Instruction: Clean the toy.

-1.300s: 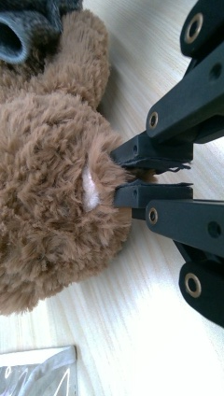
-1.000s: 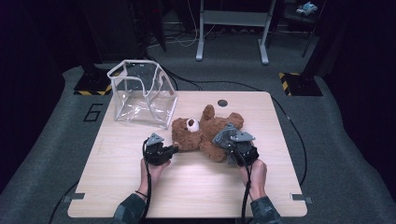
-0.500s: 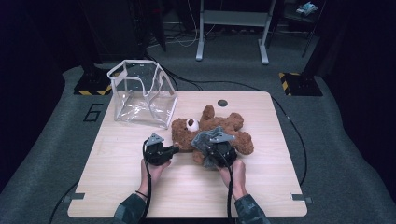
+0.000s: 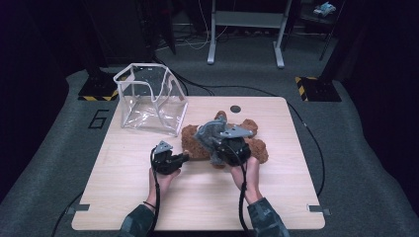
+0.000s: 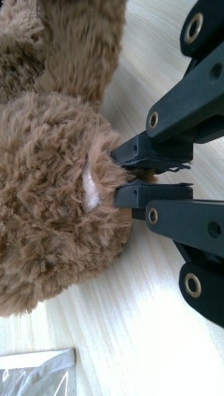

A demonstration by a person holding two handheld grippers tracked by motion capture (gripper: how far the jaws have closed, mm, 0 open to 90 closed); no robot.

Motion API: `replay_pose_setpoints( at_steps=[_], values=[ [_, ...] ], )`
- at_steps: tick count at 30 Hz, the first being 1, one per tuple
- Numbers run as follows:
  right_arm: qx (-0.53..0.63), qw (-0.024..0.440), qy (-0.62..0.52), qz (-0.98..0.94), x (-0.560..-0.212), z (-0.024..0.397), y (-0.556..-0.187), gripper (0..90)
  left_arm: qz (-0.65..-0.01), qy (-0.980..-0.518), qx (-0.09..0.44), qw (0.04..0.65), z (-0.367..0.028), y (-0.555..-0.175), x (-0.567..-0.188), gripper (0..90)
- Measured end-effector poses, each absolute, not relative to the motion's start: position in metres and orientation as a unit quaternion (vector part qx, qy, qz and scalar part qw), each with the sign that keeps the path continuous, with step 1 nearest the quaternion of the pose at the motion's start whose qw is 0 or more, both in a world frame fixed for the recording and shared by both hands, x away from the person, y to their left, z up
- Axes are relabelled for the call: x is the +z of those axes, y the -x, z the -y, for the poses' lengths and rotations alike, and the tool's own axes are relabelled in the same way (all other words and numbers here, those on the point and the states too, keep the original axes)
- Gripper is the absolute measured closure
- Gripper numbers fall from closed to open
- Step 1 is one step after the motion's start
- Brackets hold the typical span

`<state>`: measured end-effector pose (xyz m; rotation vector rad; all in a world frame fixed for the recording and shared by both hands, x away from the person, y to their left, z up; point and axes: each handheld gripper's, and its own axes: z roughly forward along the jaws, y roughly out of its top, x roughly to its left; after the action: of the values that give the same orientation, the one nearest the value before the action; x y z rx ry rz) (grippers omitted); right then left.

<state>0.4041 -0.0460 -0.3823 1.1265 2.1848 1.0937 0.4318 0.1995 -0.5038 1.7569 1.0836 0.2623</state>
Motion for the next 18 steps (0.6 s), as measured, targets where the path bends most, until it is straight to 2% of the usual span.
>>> replay_pose_setpoints(
  at_steps=[3, 8, 12, 18],
  values=[
    [0.373, 0.212, -0.392, -0.814, -0.391, 0.018, -0.404, 74.3, -0.448, -0.73, 0.109, 0.505, -0.2, -0.432, -0.504, 82.0],
    [0.31, 0.21, -0.389, -0.842, -0.432, -0.004, -0.411, 74.3, -0.448, -0.73, 0.11, 0.504, -0.2, -0.433, -0.503, 82.0],
    [0.3, 0.229, -0.407, -0.832, -0.442, 0.009, -0.417, 74.4, -0.45, -0.728, 0.106, 0.506, -0.203, -0.434, -0.504, 82.0],
    [0.301, 0.254, -0.447, -0.803, -0.431, 0.053, -0.415, 74.5, -0.451, -0.725, 0.104, 0.51, -0.204, -0.435, -0.506, 82.0]
  ],
)
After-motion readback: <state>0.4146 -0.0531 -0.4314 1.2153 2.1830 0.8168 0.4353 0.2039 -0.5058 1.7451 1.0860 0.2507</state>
